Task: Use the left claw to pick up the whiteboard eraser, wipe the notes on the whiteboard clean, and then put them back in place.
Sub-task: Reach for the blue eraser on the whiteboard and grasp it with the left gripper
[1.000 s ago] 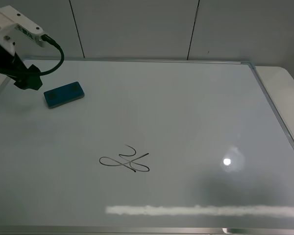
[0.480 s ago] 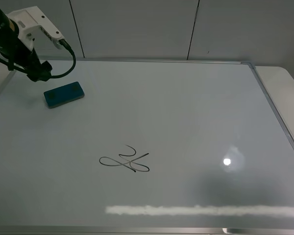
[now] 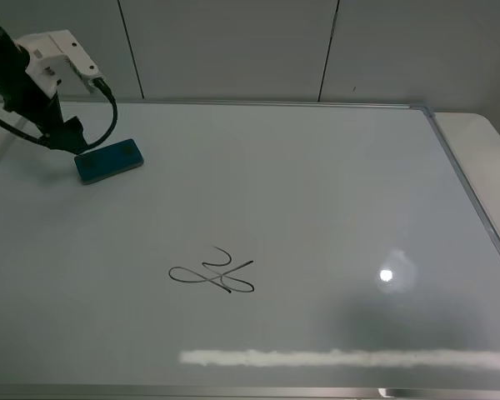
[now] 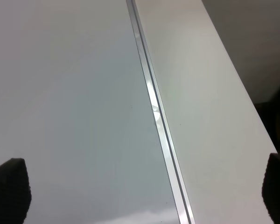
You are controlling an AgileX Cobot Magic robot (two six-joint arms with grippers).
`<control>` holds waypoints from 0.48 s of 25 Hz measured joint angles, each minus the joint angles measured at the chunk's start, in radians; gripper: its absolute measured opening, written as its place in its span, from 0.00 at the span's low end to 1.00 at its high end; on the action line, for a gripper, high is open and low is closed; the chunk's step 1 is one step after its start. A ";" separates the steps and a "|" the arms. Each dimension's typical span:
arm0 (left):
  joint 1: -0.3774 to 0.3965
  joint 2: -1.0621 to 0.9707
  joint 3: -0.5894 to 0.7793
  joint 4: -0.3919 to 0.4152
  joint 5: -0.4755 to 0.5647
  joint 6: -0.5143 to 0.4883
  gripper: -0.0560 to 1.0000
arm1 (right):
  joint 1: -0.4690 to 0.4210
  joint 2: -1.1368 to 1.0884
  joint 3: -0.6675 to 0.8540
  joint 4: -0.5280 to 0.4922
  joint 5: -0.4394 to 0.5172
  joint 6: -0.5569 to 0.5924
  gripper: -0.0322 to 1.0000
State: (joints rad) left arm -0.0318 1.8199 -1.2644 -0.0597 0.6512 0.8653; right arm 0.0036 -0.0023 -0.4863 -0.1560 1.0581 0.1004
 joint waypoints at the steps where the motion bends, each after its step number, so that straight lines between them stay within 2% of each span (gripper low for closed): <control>1: 0.006 0.011 -0.009 -0.063 0.033 0.073 0.99 | 0.000 0.000 0.000 0.000 0.000 0.000 0.99; 3: 0.013 0.028 -0.025 -0.122 0.058 0.160 0.99 | 0.000 0.000 0.000 0.000 0.000 0.000 0.99; 5: 0.016 0.050 -0.048 -0.129 0.064 0.186 0.99 | 0.000 0.000 0.000 0.000 0.000 0.000 0.99; 12: 0.019 0.153 -0.173 -0.096 0.094 0.188 0.99 | 0.000 0.000 0.000 0.000 0.000 0.000 0.99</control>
State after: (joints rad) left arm -0.0123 1.9732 -1.4375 -0.1557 0.7453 1.0534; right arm 0.0036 -0.0023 -0.4863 -0.1560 1.0581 0.1004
